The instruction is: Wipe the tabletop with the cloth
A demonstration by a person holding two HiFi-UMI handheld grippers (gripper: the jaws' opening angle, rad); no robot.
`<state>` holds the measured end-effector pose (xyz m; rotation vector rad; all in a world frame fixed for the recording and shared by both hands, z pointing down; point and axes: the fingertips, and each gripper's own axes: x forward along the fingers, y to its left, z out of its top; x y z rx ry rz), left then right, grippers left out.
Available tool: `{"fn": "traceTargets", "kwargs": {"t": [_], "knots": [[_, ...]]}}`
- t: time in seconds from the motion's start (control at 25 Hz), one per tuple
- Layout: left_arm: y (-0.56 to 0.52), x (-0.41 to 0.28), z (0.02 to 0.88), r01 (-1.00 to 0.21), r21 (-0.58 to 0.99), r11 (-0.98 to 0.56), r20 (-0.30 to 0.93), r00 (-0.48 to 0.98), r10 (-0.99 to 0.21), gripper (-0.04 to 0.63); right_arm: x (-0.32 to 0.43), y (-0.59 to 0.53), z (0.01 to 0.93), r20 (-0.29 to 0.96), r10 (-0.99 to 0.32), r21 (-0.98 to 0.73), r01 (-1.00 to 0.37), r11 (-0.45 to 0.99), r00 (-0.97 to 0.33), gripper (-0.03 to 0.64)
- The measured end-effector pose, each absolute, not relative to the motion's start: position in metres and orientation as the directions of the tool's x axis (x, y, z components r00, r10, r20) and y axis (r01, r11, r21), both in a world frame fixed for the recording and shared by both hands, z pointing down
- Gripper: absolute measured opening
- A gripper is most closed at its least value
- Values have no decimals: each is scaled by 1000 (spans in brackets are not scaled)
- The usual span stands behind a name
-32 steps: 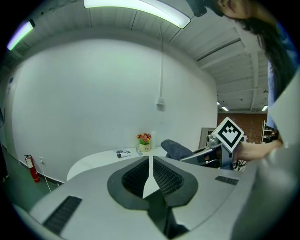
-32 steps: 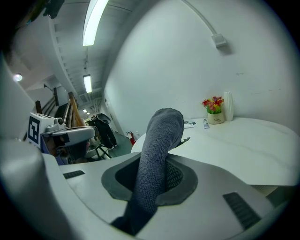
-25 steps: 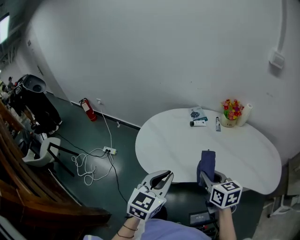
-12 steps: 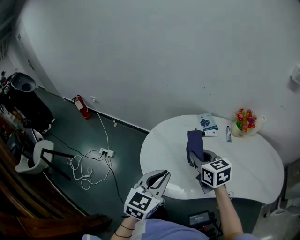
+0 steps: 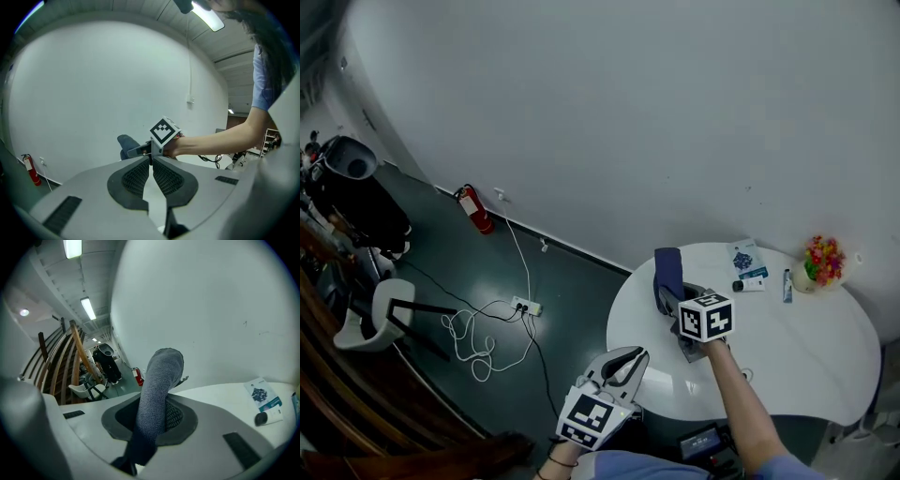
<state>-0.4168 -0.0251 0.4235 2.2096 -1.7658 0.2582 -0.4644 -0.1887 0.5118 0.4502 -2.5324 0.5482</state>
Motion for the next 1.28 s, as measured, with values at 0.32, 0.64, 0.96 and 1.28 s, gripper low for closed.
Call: {"fn": "traceTargets", "kwargs": {"t": [0.32, 0.64, 0.96, 1.28], "knots": [[-16, -453, 440, -978, 158, -133, 343, 181, -922, 20, -540, -165, 577, 601, -55, -387, -350, 853, -797, 71], [-17, -461, 444, -975, 167, -148, 341, 198, -919, 20, -524, -162, 614, 700, -54, -356, -413, 838, -713, 71], [-20, -442, 441, -963, 166, -213, 320, 257, -912, 20, -463, -172, 629, 762, -123, -286, -501, 817, -636, 71], [-31, -411, 433, -944, 173, -282, 301, 323, -897, 20, -400, -192, 624, 779, -201, -240, -580, 778, -593, 71]]}}
